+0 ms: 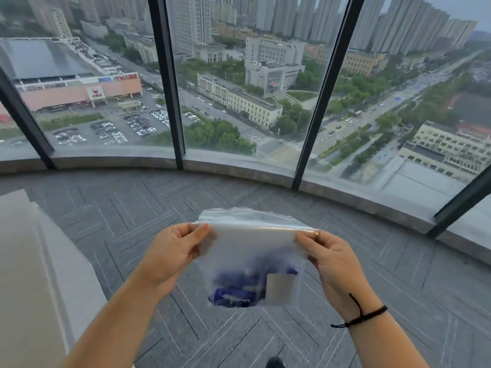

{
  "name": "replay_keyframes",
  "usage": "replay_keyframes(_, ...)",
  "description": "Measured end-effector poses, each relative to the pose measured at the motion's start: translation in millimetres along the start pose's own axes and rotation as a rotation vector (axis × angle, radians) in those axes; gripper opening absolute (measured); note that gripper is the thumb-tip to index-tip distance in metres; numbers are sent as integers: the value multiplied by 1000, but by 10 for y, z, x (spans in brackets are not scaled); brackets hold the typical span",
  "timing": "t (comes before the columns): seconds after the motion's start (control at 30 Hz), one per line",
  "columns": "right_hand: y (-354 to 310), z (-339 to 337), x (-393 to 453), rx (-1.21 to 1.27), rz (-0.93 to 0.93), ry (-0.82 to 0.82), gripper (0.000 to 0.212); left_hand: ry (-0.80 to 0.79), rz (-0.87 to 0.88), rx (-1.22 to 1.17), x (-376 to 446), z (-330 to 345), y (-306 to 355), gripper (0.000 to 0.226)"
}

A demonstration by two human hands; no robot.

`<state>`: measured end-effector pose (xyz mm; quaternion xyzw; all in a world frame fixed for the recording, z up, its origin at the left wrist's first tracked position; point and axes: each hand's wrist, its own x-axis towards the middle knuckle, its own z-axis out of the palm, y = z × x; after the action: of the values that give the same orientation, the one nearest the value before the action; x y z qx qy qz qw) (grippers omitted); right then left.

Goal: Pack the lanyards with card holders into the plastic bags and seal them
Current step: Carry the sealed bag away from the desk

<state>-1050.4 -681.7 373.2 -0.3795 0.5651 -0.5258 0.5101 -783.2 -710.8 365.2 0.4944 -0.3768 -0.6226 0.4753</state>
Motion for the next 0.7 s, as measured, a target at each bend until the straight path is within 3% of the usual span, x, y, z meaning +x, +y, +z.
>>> replay_keyframes(0.37,-239,1213,2846,-74,21,-367,13,412,50,-6,2023,-567,545,22)
replay_keyframes(0.7,-436,3271,4711,-143,-10,-717,12,763,200,-96,3332,-1782,1088,20)
